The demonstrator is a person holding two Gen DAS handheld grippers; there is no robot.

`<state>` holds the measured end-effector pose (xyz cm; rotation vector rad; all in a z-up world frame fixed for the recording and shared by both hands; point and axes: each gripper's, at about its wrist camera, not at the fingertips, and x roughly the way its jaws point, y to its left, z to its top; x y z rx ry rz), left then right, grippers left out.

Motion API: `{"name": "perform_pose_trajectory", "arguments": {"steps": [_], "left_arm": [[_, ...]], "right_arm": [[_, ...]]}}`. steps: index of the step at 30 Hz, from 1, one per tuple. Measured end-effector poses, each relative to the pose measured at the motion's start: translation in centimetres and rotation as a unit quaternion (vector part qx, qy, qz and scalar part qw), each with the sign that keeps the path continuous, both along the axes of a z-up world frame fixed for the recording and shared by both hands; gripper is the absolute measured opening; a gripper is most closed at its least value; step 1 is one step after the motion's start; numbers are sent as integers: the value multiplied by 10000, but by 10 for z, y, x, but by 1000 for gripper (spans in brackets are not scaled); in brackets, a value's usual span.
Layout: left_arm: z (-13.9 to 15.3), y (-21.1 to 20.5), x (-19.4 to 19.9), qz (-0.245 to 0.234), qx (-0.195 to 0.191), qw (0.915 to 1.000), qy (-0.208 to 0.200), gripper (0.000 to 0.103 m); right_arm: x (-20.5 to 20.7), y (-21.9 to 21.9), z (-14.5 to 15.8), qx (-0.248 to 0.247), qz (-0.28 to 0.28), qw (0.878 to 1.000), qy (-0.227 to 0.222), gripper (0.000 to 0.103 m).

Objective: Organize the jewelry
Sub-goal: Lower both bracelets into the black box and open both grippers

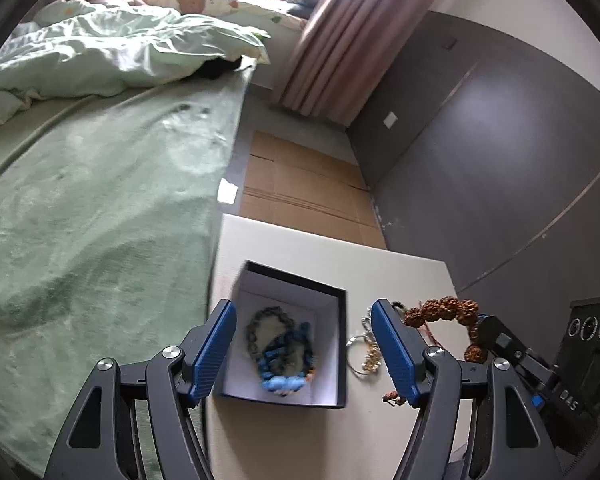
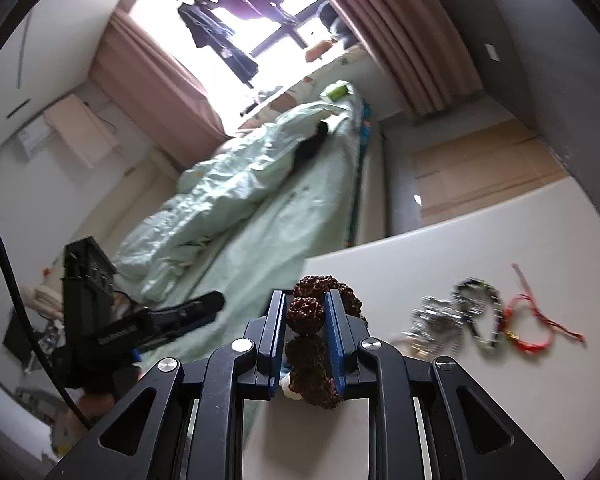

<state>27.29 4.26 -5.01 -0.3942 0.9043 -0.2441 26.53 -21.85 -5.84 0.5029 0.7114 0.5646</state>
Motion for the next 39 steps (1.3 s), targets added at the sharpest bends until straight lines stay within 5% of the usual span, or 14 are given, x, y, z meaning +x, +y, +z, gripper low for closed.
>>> {"name": "perform_pose_trajectory", "arguments": {"steps": [15,16,19,24,26,28,39], "left_arm": [[-2,39,0,378,-216,9990,92,71],[-2,40,1,375,-228,9990,107,71],[-4,38,3,353,-238,9990,135,71],[-12,18,7,148,-61,9995,261,71],[-14,6,7,33,23,9996,269,71],[-14,-3,6,-41,84,9996,252,71],[-16,-45,3,-477,329,9983,67,82]], "right_arm": [[22,74,-15,293,479,9983,182,22],[24,76,-16,330,519,9979,212,25],[26,79,-20,92,379,9987,340,60],[19,56,-22,-105,-57,9988,484,64],[14,46,-21,-101,-124,9985,524,81],[11,38,-19,-166,-216,9983,512,86],[4,-13,-17,-629,-497,9944,694,98]]}}
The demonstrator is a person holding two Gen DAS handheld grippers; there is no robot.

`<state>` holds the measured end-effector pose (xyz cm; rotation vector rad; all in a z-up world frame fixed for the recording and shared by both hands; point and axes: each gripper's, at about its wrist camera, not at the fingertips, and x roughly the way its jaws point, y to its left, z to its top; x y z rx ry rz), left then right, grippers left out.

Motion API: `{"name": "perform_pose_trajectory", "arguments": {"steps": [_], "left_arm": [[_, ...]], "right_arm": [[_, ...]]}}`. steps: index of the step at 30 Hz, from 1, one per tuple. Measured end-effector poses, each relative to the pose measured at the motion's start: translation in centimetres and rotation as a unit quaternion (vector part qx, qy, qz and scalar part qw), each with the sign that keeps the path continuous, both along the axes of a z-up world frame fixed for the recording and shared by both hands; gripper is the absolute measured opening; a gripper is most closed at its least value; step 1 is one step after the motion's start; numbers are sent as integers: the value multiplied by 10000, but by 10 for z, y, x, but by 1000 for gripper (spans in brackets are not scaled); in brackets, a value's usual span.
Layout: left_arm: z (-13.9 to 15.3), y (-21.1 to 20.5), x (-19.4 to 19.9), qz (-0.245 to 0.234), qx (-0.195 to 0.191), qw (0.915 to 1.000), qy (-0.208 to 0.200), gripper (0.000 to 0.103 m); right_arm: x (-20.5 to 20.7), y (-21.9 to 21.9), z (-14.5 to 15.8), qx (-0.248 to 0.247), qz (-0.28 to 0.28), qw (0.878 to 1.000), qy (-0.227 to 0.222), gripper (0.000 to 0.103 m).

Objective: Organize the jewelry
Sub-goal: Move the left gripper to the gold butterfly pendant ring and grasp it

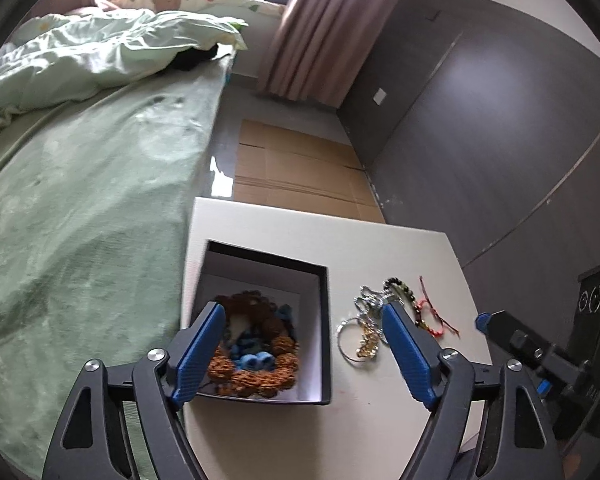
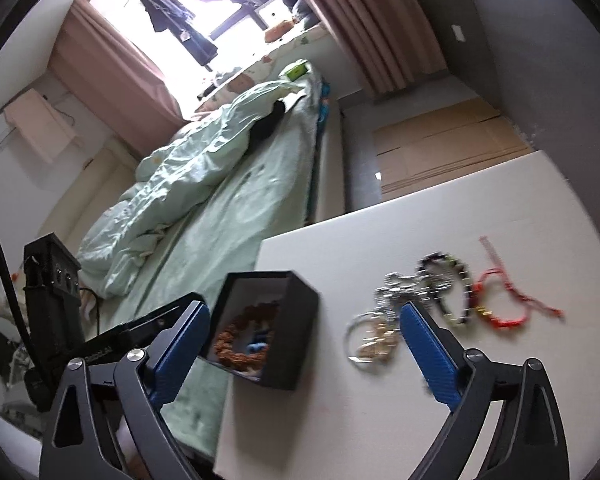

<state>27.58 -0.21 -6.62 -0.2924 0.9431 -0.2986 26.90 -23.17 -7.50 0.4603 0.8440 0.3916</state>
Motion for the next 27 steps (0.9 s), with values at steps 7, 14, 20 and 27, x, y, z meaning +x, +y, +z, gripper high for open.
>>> {"name": "perform_pose_trajectory", "arguments": {"steps": [7,14,20,27], "left_arm": [[-3,-22,-4,-320,98,9994,26,82],[-5,-48,-10,-655,214,9976,-40,82],[-12,-75,-11,-946,323,9950,17,81],[-32,-117,-7,-1202,855,9888,247,81]], "right_arm": [[-8,-44,0,-68,-190,9997,116,103],[-16,-76,-4,-176,-252,9992,251,103],[-21,-105,-12,-146,-477,9980,400,103],[-21,-129,-23,100,-686,9957,616,103]]}}
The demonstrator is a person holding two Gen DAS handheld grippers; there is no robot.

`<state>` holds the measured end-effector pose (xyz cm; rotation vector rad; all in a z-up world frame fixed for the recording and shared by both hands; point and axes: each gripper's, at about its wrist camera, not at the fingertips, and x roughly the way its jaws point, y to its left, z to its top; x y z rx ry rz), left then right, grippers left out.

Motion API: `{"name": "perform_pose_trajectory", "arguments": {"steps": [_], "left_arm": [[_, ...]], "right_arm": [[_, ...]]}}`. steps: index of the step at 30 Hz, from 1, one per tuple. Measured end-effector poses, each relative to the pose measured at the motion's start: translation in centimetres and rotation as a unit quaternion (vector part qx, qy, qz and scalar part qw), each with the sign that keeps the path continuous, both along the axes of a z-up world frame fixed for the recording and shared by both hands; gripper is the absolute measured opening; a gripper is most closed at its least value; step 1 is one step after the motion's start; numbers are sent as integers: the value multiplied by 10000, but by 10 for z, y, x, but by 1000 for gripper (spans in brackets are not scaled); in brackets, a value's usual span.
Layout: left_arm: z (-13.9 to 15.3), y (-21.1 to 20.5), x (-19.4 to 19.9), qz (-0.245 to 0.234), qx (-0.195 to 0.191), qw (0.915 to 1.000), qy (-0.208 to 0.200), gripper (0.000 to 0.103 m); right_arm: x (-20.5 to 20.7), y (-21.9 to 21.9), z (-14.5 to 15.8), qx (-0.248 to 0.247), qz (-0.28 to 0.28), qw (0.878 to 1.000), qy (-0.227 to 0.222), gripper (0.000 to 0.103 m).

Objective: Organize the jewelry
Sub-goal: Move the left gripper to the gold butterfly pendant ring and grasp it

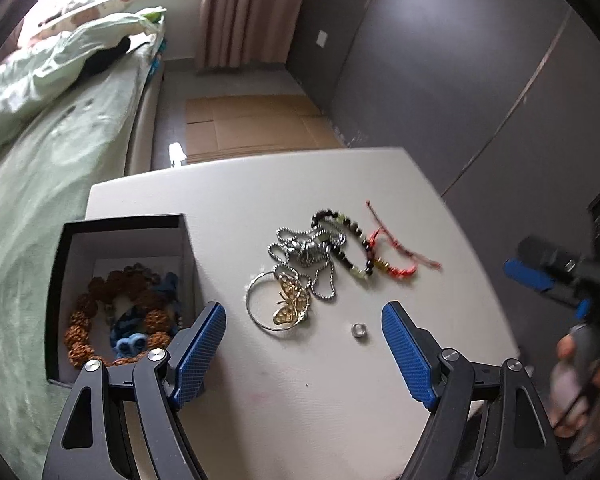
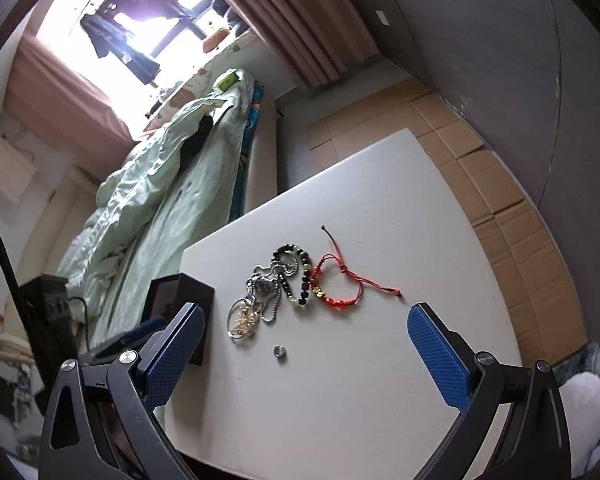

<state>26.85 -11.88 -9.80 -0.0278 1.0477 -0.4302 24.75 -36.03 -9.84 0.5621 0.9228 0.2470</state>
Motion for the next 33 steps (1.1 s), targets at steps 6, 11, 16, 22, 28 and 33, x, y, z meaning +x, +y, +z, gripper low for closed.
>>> {"name": "perform_pose_trajectory", "arguments": {"steps": [6,11,16,22,28,33], "left_arm": [[-19,-18,8,184,195,9992,285,81],[-34,-18,18,690,286,9956,568,81],[-38,-28,21,993,577,9917,578,81],[-41,-35,22,1581,754,9822,679,80],[-44,-40,18,2169,747,9696,850,70],[-46,-46,14,2673,735,9578,762,69]], "right_arm": [[3,-9,-7,154,-97,9998,97,103],[6,-14,-9,230,-154,9995,145,103],[9,-17,-11,486,-159,9986,160,103],[7,-17,-6,794,-97,9968,24,103],[2,-31,-4,1251,-165,9920,-67,103],[-4,-50,-7,1693,-314,9850,-100,103]]}}
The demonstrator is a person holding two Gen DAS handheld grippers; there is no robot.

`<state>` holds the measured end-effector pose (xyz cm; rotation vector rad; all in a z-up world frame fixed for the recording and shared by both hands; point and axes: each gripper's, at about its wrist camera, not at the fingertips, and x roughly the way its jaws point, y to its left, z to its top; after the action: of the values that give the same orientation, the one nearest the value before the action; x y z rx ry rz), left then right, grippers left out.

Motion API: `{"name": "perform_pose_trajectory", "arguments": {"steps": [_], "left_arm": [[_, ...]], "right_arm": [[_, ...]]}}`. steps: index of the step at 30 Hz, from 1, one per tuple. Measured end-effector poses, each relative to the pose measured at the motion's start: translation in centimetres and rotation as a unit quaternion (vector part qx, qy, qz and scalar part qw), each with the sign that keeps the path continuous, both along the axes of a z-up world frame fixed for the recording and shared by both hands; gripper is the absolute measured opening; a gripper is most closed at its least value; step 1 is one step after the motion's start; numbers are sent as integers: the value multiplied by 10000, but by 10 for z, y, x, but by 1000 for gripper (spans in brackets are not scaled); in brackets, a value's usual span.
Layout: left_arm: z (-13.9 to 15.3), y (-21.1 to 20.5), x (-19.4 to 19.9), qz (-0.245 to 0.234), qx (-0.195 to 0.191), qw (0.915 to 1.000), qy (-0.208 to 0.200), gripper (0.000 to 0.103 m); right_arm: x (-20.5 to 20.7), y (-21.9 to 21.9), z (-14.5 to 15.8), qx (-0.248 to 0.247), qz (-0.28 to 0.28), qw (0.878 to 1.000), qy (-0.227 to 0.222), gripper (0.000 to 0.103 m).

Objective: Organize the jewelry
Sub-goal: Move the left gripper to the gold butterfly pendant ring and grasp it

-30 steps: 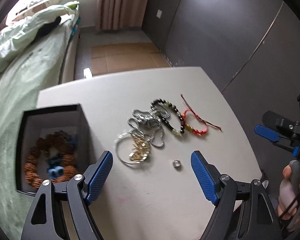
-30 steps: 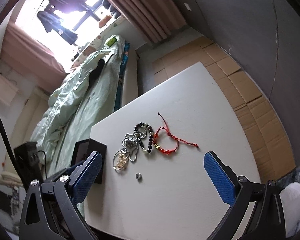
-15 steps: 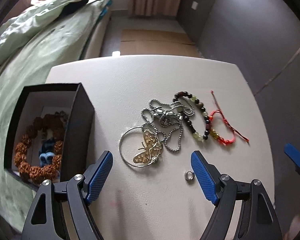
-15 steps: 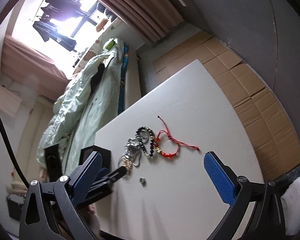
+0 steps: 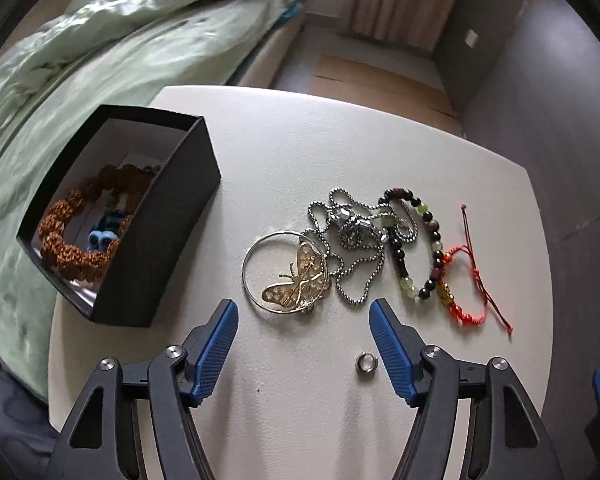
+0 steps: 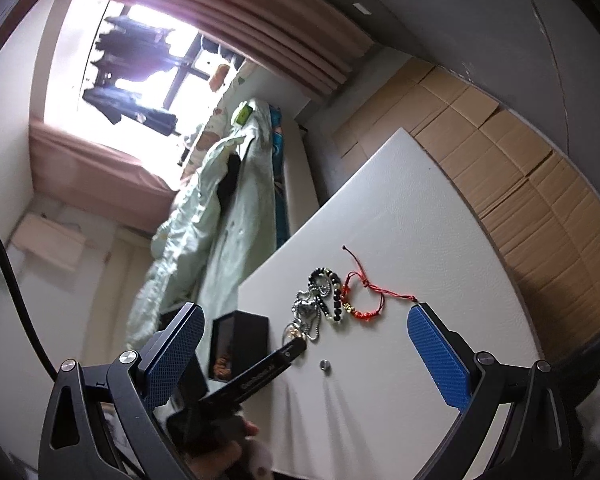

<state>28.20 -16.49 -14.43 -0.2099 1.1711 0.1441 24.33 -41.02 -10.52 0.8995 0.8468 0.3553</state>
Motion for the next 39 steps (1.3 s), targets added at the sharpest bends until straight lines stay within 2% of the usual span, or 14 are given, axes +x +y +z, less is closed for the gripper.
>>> {"name": "perform_pose_trajectory", "arguments": {"steps": [8,14,17,21,24,26,29,36,39], "left_arm": [[-4,-6,3,451,247,9985,-164,69],[-14,1,11,761,251,9967,-134,66],[-14,1,14,777,334,9962,-212,66],[-14,2,16,805,362,9958,-261,65],[-13,3,18,813,425,9954,-274,52],[-13,5,19,799,385,9958,-233,52],[-13,12,22,707,289,9969,-204,52],[1,22,12,327,1,9988,-373,52],[12,27,6,169,-189,9986,-456,52]], "right_arm": [[-10,-20,-2,310,-76,9995,-40,103],[-15,-28,-1,356,-105,9992,-124,103],[-12,-24,-1,257,-12,9996,-110,103],[-4,-12,-4,-129,188,9997,33,102],[2,-2,-7,-387,360,9985,113,95],[7,4,-12,-476,471,9976,178,86],[16,14,-21,-579,613,9958,346,79],[28,41,-27,-921,1002,9897,444,76],[30,57,-28,-1170,1248,9843,430,66]]}}
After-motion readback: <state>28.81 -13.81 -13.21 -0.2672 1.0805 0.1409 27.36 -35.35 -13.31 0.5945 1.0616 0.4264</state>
